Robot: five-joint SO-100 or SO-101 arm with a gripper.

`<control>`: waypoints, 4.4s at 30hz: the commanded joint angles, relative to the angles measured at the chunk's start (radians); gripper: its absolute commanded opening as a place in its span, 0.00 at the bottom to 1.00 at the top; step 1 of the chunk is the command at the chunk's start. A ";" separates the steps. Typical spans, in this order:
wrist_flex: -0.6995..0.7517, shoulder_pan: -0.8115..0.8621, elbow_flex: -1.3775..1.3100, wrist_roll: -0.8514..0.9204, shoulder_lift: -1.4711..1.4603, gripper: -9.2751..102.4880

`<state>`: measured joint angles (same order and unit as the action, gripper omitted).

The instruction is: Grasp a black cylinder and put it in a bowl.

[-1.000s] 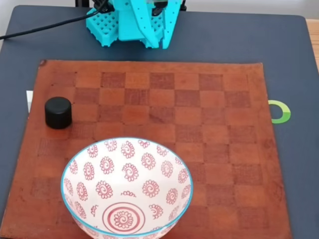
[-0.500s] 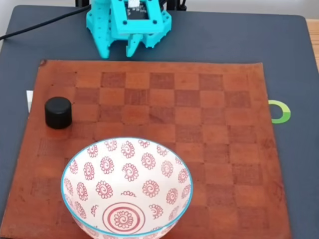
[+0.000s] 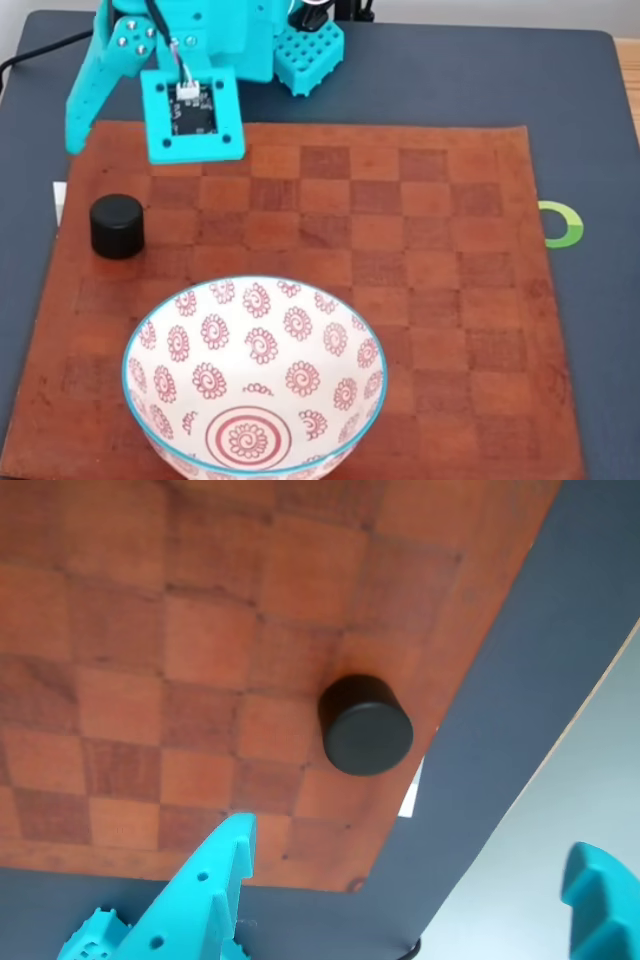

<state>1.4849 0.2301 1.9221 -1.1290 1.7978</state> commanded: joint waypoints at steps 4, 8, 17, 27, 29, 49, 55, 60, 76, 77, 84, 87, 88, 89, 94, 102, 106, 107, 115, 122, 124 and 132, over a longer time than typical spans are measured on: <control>-0.009 0.005 -0.025 0.008 -0.083 0.44; -0.009 0.000 -0.040 0.002 -0.161 0.44; -0.091 0.005 -0.037 0.005 -0.230 0.44; -0.146 0.006 -0.037 0.000 -0.322 0.44; -0.146 0.006 -0.040 -0.003 -0.330 0.44; -0.146 0.066 -0.037 0.006 -0.337 0.30; -0.146 0.066 -0.038 0.006 -0.337 0.29; -0.146 0.067 -0.038 0.006 -0.337 0.26; -0.144 0.089 -0.038 0.021 -0.334 0.19; -0.143 0.089 -0.038 0.021 -0.330 0.19; -0.127 0.071 -0.043 0.012 -0.319 0.19; -0.117 0.063 -0.058 0.008 -0.307 0.19; -0.095 0.051 -0.071 0.005 -0.291 0.19; -0.075 0.044 -0.092 0.003 -0.272 0.19; 0.066 0.035 -0.212 0.003 -0.170 0.19; 0.140 -0.003 -0.328 0.003 -0.061 0.19; 0.140 -0.071 -0.411 -0.026 -0.054 0.19; 0.140 -0.092 -0.440 -0.026 -0.055 0.19; 0.137 -0.230 -0.652 -0.055 -0.155 0.19; 0.137 -0.299 -0.836 -0.075 -0.321 0.19; 0.137 -0.313 -0.891 -0.075 -0.365 0.19; 0.137 -0.339 -1.098 -0.075 -0.565 0.19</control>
<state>1.6260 -0.1012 0.9112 -1.1996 1.2487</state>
